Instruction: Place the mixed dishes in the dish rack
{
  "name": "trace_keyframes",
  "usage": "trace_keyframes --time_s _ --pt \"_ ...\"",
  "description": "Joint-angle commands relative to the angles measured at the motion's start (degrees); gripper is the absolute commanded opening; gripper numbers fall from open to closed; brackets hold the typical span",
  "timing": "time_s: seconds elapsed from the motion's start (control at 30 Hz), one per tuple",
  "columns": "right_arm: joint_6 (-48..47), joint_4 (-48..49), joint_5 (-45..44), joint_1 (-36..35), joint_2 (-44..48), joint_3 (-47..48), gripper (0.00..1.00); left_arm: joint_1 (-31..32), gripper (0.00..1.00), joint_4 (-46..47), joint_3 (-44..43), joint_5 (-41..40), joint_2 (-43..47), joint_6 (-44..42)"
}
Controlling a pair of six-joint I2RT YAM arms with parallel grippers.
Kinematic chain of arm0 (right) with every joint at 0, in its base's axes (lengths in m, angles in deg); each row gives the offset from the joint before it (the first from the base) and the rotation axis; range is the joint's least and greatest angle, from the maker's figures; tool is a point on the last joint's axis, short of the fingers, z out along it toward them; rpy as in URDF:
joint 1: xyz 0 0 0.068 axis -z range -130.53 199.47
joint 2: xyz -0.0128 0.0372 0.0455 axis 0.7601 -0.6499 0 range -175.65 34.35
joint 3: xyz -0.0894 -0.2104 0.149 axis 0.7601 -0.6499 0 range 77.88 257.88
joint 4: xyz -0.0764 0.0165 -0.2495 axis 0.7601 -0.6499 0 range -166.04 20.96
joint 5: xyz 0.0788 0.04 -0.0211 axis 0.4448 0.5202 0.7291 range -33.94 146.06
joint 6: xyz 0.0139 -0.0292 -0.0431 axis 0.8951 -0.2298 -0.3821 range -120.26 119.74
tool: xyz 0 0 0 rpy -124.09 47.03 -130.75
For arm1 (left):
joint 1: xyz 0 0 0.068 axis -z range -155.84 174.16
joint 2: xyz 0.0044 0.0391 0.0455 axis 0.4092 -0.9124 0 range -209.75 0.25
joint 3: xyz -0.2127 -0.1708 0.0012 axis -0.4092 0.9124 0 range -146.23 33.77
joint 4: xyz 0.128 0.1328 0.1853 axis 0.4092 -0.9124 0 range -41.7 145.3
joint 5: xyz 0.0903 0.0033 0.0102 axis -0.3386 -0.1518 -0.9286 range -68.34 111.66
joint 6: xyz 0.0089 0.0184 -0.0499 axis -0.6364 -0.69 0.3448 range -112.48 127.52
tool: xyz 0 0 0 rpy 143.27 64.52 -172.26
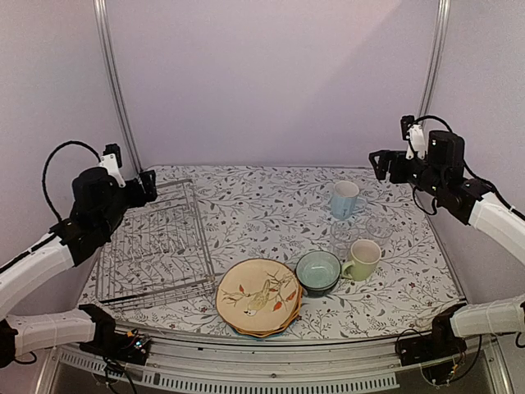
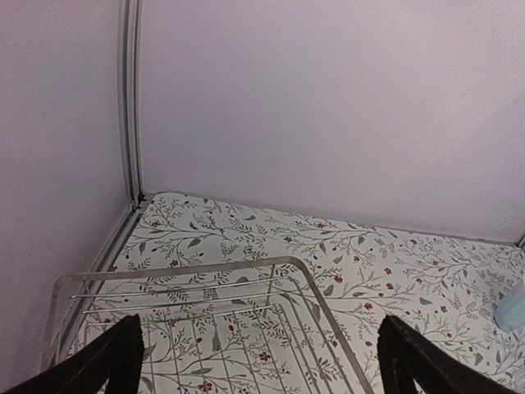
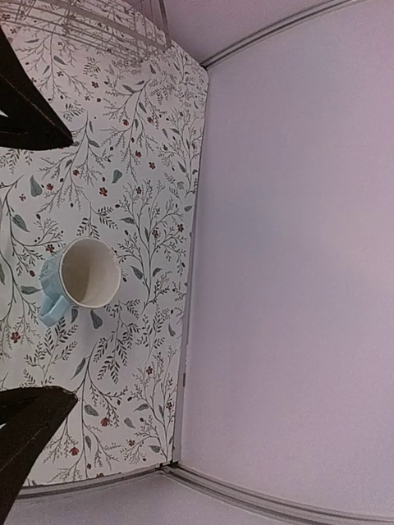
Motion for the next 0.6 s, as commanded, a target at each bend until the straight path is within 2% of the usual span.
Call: trace_keyframes --time_s 0.0,0.43,0.57 --pt "-0.6 0.5 0.2 -0.4 0.2 -0.3 0.99 0.3 1.00 1.7 1.4 -0.6 0.9 -1.0" --pt "-0.1 -0.8 -0.2 -0.4 -0.4 0.7 0.99 0.7 0.98 0.5 1.4 0.5 1.3 0.7" --pt "1.1 -3.1 -0.1 -0.4 0.0 1.6 0.99 3.9 0.95 -2.8 -2.5 1.5 -4.1 -0.1"
